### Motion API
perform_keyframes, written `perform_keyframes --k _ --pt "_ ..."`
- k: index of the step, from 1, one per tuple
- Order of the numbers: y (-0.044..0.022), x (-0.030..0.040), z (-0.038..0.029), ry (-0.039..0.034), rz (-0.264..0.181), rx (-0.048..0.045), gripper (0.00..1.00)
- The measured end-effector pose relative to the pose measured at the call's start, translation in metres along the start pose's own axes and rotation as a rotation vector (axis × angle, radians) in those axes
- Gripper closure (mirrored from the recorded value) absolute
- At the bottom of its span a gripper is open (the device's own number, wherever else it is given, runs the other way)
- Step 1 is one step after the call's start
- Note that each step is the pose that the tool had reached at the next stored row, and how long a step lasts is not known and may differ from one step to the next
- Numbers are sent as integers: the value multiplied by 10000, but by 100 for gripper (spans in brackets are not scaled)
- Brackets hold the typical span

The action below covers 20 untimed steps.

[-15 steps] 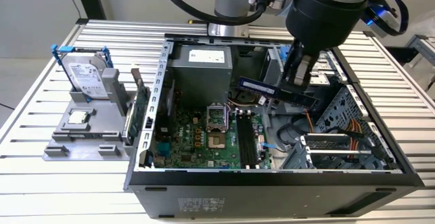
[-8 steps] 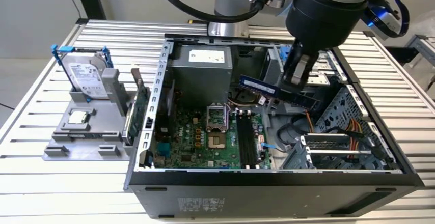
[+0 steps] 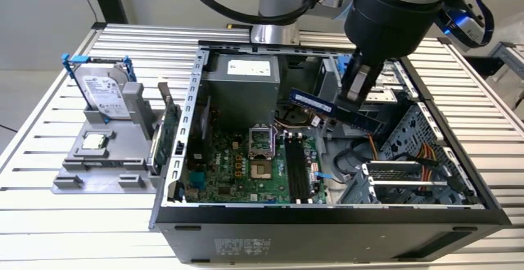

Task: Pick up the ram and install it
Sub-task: 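Insert the ram into the slot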

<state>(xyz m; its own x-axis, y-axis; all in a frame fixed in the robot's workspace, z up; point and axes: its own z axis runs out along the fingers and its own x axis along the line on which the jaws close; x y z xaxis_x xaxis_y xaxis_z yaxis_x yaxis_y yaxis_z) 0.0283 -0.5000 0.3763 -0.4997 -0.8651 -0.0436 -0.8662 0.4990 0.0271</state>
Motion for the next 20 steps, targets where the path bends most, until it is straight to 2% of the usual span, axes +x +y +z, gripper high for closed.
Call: perform_keyframes --k 20 --pt "0 0 0 -45 1628 71 100"
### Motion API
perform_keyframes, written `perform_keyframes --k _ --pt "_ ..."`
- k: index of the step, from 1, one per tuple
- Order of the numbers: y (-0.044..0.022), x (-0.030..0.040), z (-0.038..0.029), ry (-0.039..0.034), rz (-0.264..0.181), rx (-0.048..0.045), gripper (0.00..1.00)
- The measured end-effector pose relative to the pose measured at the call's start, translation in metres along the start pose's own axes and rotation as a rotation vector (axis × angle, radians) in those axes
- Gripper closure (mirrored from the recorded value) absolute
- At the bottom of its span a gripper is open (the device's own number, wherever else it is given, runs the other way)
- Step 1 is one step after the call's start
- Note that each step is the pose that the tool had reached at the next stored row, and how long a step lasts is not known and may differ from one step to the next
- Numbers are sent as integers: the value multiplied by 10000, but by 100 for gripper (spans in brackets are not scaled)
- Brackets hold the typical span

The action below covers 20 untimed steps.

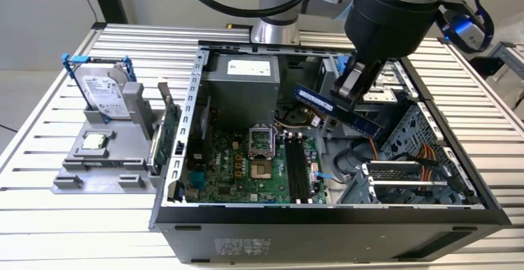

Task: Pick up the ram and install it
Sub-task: 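Insert the ram into the slot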

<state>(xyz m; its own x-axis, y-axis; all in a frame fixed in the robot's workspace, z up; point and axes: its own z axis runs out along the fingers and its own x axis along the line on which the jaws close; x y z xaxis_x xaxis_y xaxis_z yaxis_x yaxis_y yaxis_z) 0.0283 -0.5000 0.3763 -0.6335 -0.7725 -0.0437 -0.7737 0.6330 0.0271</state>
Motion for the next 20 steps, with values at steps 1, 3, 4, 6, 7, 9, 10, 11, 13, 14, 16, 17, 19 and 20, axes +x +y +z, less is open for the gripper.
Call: perform_keyframes --k 1,3,4,6,7,9,10,11,13,14,16,17,19,20 --pt "0 0 0 -2 83 4 100" --pt "0 0 0 -7 247 11 100" --pt "0 0 -1 -7 335 15 100" --pt "0 0 -1 -11 497 23 100" --pt "0 0 -1 -13 579 26 100" --pt "0 0 0 -20 750 33 100" --pt "0 -1 0 -23 834 37 100" --pt "0 0 0 -25 922 40 100" --pt "0 0 0 -30 1088 48 100" --pt "0 0 0 -32 1175 52 100" --pt "0 0 -1 -35 1336 59 100" --pt "0 0 0 -38 1422 62 100" --pt "0 0 0 -43 1596 70 100" --pt "0 0 0 -45 1677 73 100"
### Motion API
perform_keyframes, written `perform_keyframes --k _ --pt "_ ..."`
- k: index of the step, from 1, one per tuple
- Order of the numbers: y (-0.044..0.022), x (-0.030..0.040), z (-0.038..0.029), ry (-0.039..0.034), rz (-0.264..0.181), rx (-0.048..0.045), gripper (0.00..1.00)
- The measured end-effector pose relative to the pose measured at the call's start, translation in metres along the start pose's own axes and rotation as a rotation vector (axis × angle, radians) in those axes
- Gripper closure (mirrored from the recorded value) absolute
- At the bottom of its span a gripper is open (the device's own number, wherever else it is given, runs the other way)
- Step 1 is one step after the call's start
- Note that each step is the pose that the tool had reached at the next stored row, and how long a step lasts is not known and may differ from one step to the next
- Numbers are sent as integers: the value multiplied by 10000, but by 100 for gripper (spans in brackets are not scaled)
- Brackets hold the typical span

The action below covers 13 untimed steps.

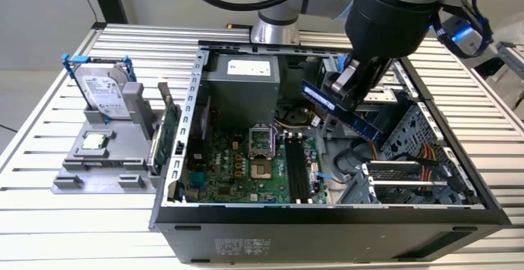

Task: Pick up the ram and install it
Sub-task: 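Insert the ram into the slot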

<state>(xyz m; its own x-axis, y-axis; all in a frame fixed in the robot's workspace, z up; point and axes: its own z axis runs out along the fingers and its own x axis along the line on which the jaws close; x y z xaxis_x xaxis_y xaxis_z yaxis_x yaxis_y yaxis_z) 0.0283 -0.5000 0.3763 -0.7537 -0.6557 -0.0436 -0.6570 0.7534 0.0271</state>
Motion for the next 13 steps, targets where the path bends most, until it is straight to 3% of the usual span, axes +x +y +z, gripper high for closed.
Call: perform_keyframes --k 13 --pt "0 0 0 -29 1089 48 100"
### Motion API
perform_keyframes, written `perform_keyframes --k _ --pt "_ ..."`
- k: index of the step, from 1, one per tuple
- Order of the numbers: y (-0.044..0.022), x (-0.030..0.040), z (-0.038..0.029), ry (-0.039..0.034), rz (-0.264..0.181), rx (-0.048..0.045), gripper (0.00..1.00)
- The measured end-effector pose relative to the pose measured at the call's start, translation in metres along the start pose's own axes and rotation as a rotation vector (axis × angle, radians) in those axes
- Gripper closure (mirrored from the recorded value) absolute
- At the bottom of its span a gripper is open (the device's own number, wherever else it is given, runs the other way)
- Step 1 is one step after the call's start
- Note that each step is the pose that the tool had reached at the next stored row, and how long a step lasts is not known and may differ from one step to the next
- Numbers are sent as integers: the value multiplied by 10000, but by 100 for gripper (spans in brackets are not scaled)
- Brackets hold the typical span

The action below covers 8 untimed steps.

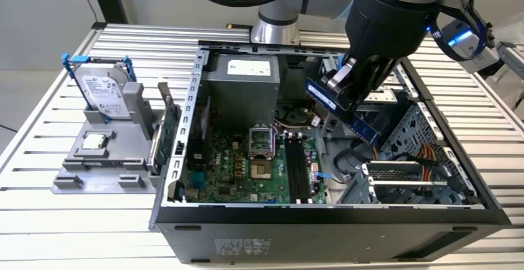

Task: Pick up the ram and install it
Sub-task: 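Insert the ram into the slot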

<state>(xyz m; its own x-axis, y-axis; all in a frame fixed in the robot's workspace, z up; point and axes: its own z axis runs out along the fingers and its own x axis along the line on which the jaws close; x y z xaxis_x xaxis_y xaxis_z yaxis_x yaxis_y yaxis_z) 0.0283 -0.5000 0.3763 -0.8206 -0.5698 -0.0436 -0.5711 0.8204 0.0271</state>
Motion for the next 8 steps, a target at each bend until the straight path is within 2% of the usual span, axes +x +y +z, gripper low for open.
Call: perform_keyframes --k 8 --pt "0 0 0 -19 687 30 100"
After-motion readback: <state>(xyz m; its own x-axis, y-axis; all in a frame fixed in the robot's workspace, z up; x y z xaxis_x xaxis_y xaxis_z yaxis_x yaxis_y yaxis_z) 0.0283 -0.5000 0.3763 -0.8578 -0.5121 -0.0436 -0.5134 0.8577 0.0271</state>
